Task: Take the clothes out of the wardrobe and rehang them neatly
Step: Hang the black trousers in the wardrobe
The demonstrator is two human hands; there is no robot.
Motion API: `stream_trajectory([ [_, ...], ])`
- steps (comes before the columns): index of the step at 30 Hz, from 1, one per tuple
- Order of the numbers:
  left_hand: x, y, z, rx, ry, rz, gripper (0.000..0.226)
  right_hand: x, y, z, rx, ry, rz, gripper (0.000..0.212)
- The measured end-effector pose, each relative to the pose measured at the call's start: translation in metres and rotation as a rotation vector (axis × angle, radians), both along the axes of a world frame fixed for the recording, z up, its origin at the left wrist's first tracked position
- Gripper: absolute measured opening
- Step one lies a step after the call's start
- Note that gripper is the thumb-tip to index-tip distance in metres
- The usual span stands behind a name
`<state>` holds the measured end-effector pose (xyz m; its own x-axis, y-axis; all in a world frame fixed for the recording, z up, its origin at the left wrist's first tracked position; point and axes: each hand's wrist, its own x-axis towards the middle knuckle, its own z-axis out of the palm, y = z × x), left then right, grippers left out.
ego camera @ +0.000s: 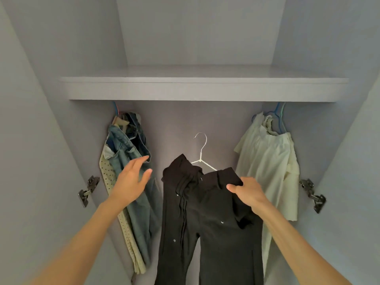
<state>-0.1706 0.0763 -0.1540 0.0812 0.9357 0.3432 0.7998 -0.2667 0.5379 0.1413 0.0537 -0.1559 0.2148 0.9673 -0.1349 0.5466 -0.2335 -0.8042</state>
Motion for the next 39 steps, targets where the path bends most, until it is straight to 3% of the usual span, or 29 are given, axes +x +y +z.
stream_trajectory([
  [4, -0.012, 0.029, 0.031, 0.172, 0.103, 0.015, 0.044, -0.015, 0.042, 0.011, 0.029, 0.054, 0.019, 0.022],
  [8, -0.019, 0.046, 0.068, 0.503, 0.181, 0.104, 0.038, -0.047, 0.076, 0.022, 0.139, -0.036, 0.118, 0.021],
  [11, -0.029, 0.058, 0.091, 0.623, 0.225, 0.154, 0.043, -0.077, 0.095, 0.021, 0.17, 0.077, 0.074, 0.02],
  [18, -0.069, 0.102, 0.118, 0.519, 0.366, 0.238, 0.055, -0.15, 0.135, 0.011, 0.163, 0.297, 0.073, 0.03],
  [22, -0.093, 0.116, 0.115, 0.566, 0.506, 0.228, 0.054, -0.191, 0.153, 0.013, 0.23, 0.29, 0.1, 0.036],
  [27, -0.113, 0.132, 0.109, 0.652, 0.606, 0.206, 0.057, -0.236, 0.192, 0.024, 0.308, 0.279, 0.028, 0.027],
  [36, -0.12, 0.143, 0.105, 0.69, 0.556, 0.157, 0.068, -0.285, 0.224, 0.013, 0.334, 0.208, 0.092, 0.023],
  [39, -0.121, 0.146, 0.104, 0.698, 0.55, 0.143, 0.07, -0.293, 0.221, -0.002, 0.369, 0.167, 0.221, 0.037],
])
